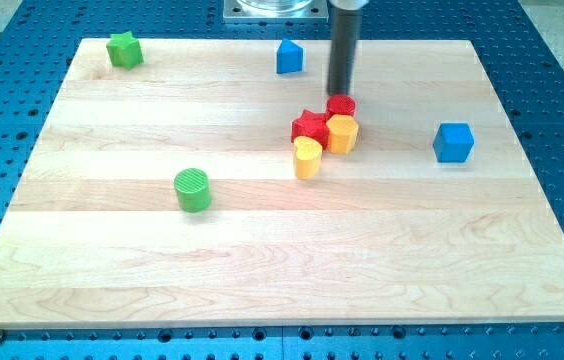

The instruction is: Place the cube right of triangle

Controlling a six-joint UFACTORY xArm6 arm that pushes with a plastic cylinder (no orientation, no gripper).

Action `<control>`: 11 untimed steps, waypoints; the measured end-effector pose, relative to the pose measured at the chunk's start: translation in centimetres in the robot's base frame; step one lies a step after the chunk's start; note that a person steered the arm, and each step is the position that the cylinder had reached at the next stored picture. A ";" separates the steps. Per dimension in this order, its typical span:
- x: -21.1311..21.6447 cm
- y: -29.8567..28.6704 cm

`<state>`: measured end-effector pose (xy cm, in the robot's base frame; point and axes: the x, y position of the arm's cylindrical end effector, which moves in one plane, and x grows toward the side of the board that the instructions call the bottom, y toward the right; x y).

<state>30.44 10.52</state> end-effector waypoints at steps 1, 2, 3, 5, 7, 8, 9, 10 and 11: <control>6.0 -4.4; 5.5 -3.2; 1.6 5.4; 15.6 12.4; 13.3 10.0; 15.8 10.0; 15.8 10.3; 13.2 11.2; 12.3 11.8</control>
<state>42.78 22.28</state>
